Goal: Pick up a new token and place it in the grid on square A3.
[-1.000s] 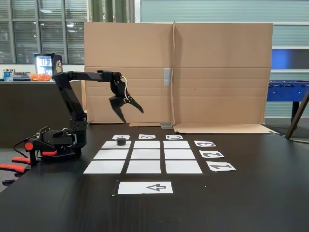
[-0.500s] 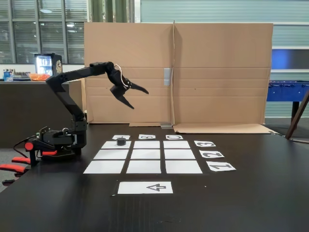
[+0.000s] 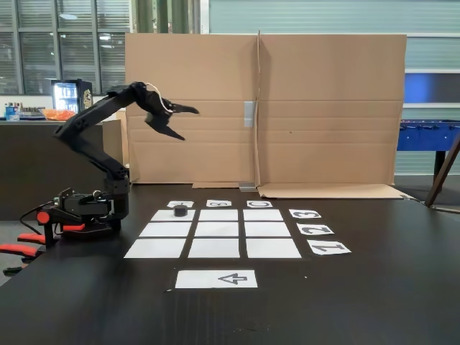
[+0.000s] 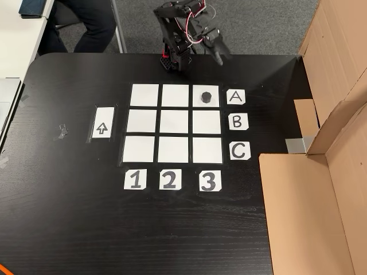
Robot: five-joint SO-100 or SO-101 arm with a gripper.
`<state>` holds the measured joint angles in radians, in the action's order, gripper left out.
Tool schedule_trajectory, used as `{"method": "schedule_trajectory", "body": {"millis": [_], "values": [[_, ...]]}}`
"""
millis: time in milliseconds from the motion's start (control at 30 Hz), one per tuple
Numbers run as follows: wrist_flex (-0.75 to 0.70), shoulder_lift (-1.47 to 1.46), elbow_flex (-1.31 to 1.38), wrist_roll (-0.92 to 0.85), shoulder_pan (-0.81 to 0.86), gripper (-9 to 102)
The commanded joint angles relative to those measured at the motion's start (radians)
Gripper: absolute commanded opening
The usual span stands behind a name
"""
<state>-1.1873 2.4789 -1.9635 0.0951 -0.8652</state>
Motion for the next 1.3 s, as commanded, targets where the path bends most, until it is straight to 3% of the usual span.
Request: {"method": "schedule_trajectory", "body": {"millis": [0, 700, 1267], "values": [[-0.005, 0.092, -0.018, 0.015, -0.08, 36], [-0.146, 0.488, -0.241, 0.038, -0.56, 30], [-0.186, 0.724, -0.313, 0.035, -0.698, 22]]}}
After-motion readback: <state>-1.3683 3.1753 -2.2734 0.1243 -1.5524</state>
